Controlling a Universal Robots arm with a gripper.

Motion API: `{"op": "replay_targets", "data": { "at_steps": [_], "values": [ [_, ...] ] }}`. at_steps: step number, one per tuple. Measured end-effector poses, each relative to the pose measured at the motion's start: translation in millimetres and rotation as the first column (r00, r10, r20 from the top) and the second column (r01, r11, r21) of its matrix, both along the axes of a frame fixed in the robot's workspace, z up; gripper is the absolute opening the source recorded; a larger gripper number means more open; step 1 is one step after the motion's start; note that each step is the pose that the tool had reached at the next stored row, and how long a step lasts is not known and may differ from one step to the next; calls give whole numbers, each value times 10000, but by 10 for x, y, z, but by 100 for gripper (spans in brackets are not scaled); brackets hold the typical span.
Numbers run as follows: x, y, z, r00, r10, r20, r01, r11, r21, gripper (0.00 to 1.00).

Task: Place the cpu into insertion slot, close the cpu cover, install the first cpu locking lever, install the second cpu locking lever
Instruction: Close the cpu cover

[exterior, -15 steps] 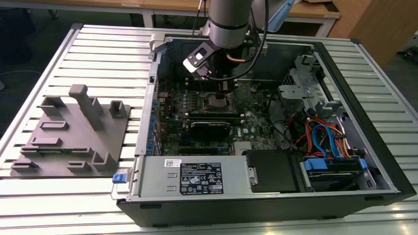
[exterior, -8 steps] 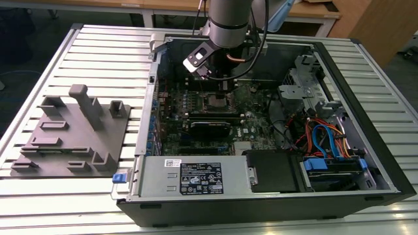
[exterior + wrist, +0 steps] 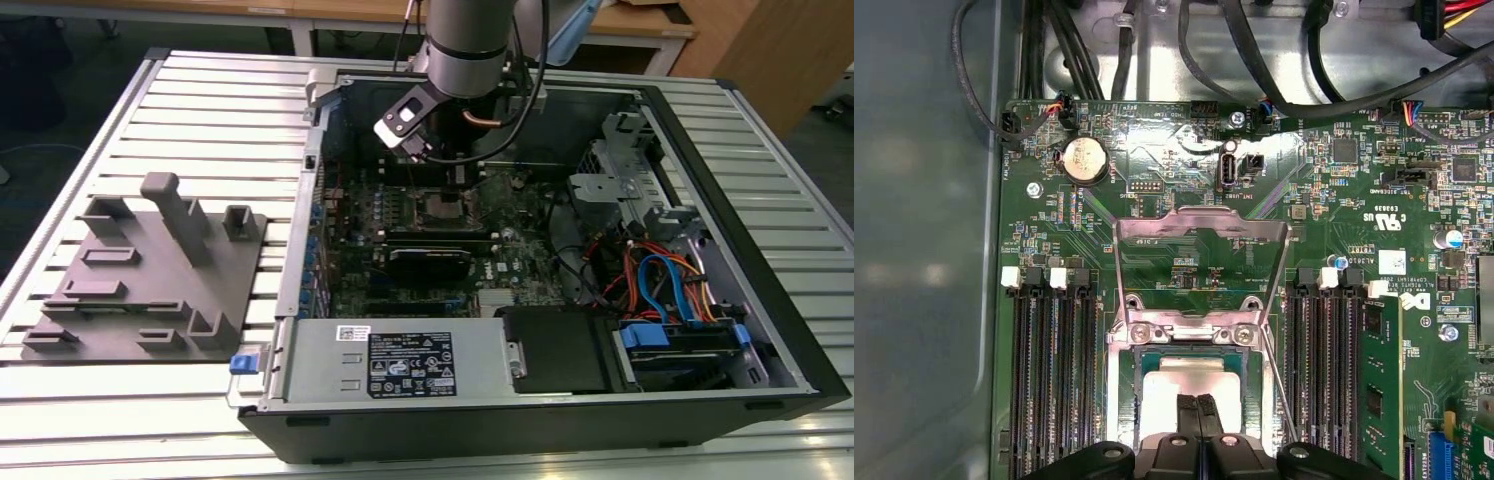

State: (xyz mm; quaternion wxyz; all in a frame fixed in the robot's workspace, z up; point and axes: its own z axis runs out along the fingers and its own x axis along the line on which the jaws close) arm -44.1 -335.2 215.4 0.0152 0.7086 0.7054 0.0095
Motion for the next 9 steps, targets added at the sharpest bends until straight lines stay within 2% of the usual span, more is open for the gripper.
{"op": "replay_targets", "data": {
  "at_steps": [3,5,9],
  "values": [
    [0,0,0,10000,40,0,-40,10000,0,10],
    [0,0,1,9994,356,-1,-356,9994,-2,10],
    [0,0,1,9993,371,0,-371,9993,0,10]
  ]
}}
